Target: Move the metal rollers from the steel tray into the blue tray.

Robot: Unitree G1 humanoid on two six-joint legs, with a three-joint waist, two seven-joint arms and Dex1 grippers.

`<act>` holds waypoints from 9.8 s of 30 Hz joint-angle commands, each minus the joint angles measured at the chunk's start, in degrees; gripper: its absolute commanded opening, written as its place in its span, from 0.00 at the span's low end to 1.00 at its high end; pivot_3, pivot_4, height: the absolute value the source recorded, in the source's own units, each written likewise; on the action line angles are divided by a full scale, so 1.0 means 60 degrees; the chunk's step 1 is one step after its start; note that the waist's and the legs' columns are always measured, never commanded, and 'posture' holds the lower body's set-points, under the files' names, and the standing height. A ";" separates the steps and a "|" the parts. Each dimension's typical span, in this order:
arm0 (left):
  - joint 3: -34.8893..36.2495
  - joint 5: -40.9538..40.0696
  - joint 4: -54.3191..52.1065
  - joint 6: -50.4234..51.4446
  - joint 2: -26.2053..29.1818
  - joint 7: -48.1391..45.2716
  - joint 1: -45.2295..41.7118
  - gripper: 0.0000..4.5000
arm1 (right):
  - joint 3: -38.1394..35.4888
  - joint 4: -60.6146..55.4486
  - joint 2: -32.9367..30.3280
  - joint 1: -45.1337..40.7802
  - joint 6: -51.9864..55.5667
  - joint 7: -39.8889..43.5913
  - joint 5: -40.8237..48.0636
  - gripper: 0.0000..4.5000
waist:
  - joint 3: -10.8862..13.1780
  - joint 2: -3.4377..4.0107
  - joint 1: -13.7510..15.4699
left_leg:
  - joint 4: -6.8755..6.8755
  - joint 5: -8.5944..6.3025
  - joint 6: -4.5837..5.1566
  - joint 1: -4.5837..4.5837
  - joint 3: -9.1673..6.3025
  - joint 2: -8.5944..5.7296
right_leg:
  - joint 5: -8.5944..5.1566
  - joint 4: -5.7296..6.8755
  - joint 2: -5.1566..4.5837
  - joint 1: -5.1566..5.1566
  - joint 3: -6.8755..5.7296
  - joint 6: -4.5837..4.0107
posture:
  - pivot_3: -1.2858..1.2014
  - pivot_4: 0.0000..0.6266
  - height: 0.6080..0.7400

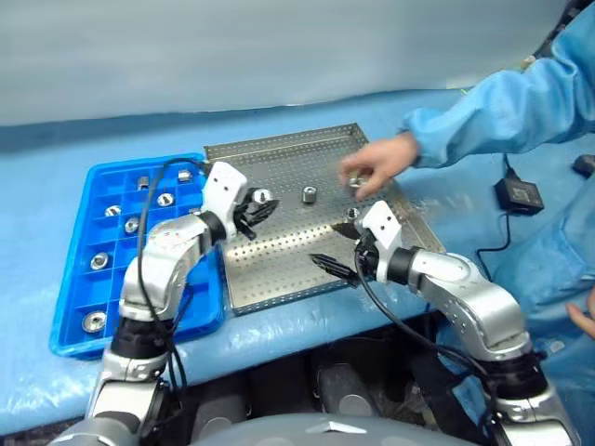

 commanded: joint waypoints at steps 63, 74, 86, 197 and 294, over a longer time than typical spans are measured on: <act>0.0471 -0.1337 -0.3144 0.0144 0.0566 0.1613 0.3482 1.00 | 0.0709 0.1985 0.1017 -0.1264 0.1718 -0.2406 -0.1879 0.37 | 0.0004 -0.0012 0.1270 | -0.0005 -0.0002 0.0004 -0.0015 0.0003 -0.0007 | -0.0025 -0.0017 -0.0026 0.0000 -0.0043 -0.0132 | 0.56 0.24 1.00; 0.0653 -0.1463 -0.3507 0.0124 0.0609 0.1777 0.3992 1.00 | 0.0623 0.1488 0.1127 -0.1625 0.0969 -0.2048 -0.1734 0.37 | 0.0005 -0.0010 0.1300 | -0.0009 -0.0002 0.0004 -0.0016 0.0002 -0.0003 | -0.0041 -0.0019 -0.0026 -0.0003 -0.0044 -0.0109 | 0.57 0.24 1.00; 0.1789 -0.1518 -0.4195 0.0081 0.0579 0.2200 0.5167 1.00 | 0.1570 0.2154 0.1656 -0.2686 0.0065 -0.0827 -0.1622 0.37 | 0.0008 -0.0006 0.1405 | -0.0021 -0.0003 0.0003 -0.0015 -0.0001 0.0005 | -0.0046 -0.0020 -0.0030 -0.0007 -0.0055 -0.0118 | 0.60 0.24 1.00; 0.3742 -0.1936 -0.5888 0.1445 0.0618 0.3005 0.7300 1.00 | 0.4350 0.3053 0.4473 -0.2420 -0.0244 -0.0348 -0.1620 0.28 | 0.0032 0.0035 0.1915 | -0.0075 0.0021 -0.0157 -0.0013 -0.0239 0.0062 | -0.0159 0.0003 -0.0009 0.0010 -0.0349 -0.0263 | 0.64 0.24 1.00; 0.2421 -0.1605 -0.5157 0.1396 0.1086 0.2651 0.5547 1.00 | 0.3306 0.3354 0.3599 -0.2944 -0.1069 -0.1024 -0.2500 0.42 | 0.0027 0.0023 0.1633 | -0.0052 0.0029 -0.0134 -0.0024 -0.0203 0.0056 | -0.0107 0.0006 -0.0009 0.0028 -0.0309 -0.0260 | 0.61 0.24 1.00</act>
